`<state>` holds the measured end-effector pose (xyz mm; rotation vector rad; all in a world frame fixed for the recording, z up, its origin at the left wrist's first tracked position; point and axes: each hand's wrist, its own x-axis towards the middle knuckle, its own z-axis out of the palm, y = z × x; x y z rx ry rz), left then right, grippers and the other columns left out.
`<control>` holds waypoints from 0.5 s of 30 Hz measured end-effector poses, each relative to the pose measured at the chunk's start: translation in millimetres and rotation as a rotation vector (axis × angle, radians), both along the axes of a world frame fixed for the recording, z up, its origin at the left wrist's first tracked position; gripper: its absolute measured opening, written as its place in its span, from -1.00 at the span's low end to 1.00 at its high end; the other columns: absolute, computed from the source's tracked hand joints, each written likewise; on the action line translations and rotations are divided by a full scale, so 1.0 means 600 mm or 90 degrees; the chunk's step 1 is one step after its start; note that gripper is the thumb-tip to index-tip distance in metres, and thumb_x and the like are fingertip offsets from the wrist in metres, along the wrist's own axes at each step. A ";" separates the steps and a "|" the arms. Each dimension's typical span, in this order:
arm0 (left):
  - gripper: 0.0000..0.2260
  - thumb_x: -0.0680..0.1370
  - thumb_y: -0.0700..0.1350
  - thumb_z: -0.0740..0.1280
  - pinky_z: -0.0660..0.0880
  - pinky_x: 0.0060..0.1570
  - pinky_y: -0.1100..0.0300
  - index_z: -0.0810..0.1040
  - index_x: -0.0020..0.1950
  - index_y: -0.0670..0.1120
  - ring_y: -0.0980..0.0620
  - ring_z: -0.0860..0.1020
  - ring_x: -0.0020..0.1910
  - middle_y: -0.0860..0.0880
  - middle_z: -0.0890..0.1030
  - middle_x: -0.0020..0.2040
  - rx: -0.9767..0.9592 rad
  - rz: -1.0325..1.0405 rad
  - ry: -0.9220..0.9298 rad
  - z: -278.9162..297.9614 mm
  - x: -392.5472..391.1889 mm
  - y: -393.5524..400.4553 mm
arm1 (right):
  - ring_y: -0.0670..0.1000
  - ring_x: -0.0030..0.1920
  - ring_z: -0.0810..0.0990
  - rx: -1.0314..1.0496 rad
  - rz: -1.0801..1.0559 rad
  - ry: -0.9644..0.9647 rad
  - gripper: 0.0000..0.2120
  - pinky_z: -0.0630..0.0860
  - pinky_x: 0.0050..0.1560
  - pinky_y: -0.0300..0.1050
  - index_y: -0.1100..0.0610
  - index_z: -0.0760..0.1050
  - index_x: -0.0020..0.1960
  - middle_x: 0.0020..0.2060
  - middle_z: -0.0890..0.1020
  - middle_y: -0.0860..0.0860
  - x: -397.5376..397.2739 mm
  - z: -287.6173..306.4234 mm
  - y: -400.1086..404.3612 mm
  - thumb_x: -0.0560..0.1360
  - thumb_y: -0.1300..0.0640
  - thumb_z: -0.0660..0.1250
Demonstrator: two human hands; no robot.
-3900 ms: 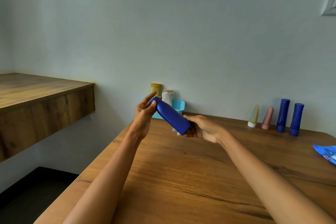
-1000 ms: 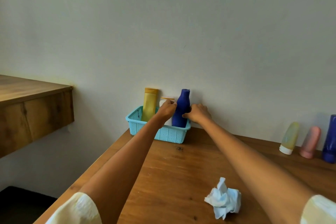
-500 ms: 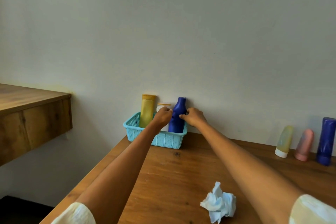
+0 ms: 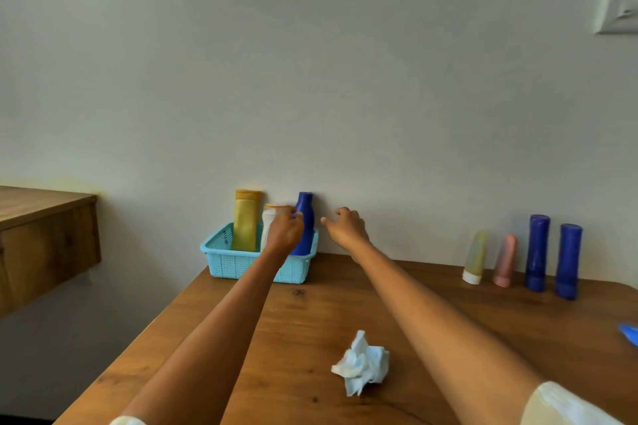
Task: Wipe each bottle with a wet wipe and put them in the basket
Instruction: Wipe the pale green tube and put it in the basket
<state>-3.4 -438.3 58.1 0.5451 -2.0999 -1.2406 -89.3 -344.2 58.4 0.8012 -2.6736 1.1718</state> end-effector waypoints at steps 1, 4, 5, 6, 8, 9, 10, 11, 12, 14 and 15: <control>-0.72 0.62 -0.18 0.10 0.37 -0.05 0.11 0.41 0.29 -0.22 -0.20 0.51 0.13 -0.22 0.53 0.18 0.000 0.009 0.018 0.004 0.002 0.015 | 0.16 0.36 0.31 -0.015 0.004 -0.009 -0.50 0.36 0.27 0.05 0.19 0.26 0.40 0.35 0.34 0.16 0.005 0.000 0.014 0.56 -0.05 0.19; -0.71 0.62 -0.17 0.13 0.38 0.01 0.13 0.42 0.31 -0.20 -0.16 0.50 0.14 -0.20 0.53 0.18 -0.020 0.010 0.063 0.011 0.001 0.074 | 0.15 0.32 0.35 -0.065 -0.032 -0.004 -0.58 0.38 0.21 0.02 0.17 0.32 0.35 0.30 0.39 0.15 0.016 -0.005 0.073 0.56 0.00 0.19; -0.71 0.61 -0.18 0.14 0.37 0.02 0.15 0.43 0.32 -0.19 -0.15 0.50 0.16 -0.20 0.54 0.18 -0.038 -0.007 0.061 0.010 -0.003 0.101 | 0.15 0.29 0.38 -0.081 -0.069 0.003 -0.64 0.39 0.18 -0.01 0.15 0.36 0.30 0.27 0.41 0.14 0.017 -0.010 0.101 0.56 0.04 0.19; -0.70 0.61 -0.18 0.15 0.36 0.05 0.18 0.44 0.33 -0.18 -0.12 0.49 0.18 -0.18 0.54 0.21 -0.058 -0.033 0.053 0.010 -0.007 0.128 | 0.15 0.26 0.40 -0.096 -0.113 0.007 -0.71 0.39 0.13 -0.03 0.15 0.39 0.25 0.24 0.42 0.14 0.018 -0.014 0.128 0.55 0.08 0.19; -0.68 0.60 -0.19 0.18 0.37 0.15 0.16 0.42 0.35 -0.18 -0.10 0.48 0.23 -0.17 0.52 0.26 -0.095 -0.096 0.024 0.005 -0.024 0.189 | 0.14 0.20 0.45 -0.122 -0.208 0.013 -0.80 0.38 0.01 -0.07 0.13 0.42 0.15 0.18 0.45 0.12 0.014 -0.024 0.189 0.54 0.15 0.17; -0.67 0.60 -0.18 0.19 0.38 0.19 0.13 0.40 0.36 -0.19 -0.10 0.47 0.24 -0.17 0.51 0.28 -0.105 -0.121 0.005 0.002 -0.033 0.218 | 0.14 0.17 0.46 -0.133 -0.249 0.026 -0.82 0.38 -0.04 -0.08 0.13 0.42 0.12 0.15 0.46 0.12 0.009 -0.029 0.215 0.54 0.16 0.17; -0.65 0.60 -0.18 0.20 0.39 0.23 0.10 0.39 0.38 -0.20 -0.11 0.47 0.25 -0.18 0.50 0.30 -0.106 -0.146 -0.018 -0.002 -0.044 0.250 | 0.14 0.15 0.47 -0.143 -0.281 0.045 -0.84 0.38 -0.07 -0.08 0.13 0.42 0.10 0.13 0.47 0.11 0.004 -0.034 0.245 0.53 0.18 0.18; -0.63 0.59 -0.17 0.22 0.40 0.25 0.06 0.36 0.39 -0.20 -0.11 0.46 0.27 -0.18 0.48 0.31 -0.103 -0.167 -0.038 -0.006 -0.057 0.278 | 0.14 0.14 0.48 -0.157 -0.301 0.066 -0.85 0.40 -0.07 -0.07 0.14 0.41 0.08 0.12 0.47 0.11 -0.002 -0.040 0.271 0.53 0.19 0.18; -0.61 0.58 -0.17 0.24 0.40 0.26 0.04 0.34 0.40 -0.21 -0.12 0.45 0.28 -0.18 0.46 0.33 -0.098 -0.185 -0.056 -0.010 -0.070 0.304 | 0.13 0.14 0.48 -0.169 -0.310 0.083 -0.86 0.42 -0.07 -0.08 0.14 0.40 0.08 0.12 0.47 0.10 -0.011 -0.045 0.295 0.52 0.20 0.19; -0.57 0.57 -0.18 0.27 0.40 0.27 0.03 0.32 0.42 -0.22 -0.12 0.44 0.29 -0.19 0.44 0.34 -0.077 -0.198 -0.076 -0.019 -0.096 0.343 | 0.11 0.23 0.45 -0.177 -0.324 0.092 -0.83 0.36 -0.06 -0.15 0.15 0.40 0.12 0.20 0.45 0.09 -0.029 -0.055 0.333 0.53 0.22 0.21; -0.56 0.56 -0.18 0.29 0.40 0.27 0.05 0.31 0.42 -0.22 -0.12 0.43 0.30 -0.19 0.44 0.34 -0.066 -0.195 -0.081 -0.023 -0.110 0.359 | 0.10 0.28 0.41 -0.175 -0.334 0.086 -0.79 0.34 -0.04 -0.17 0.16 0.40 0.17 0.29 0.41 0.09 -0.040 -0.059 0.349 0.54 0.20 0.21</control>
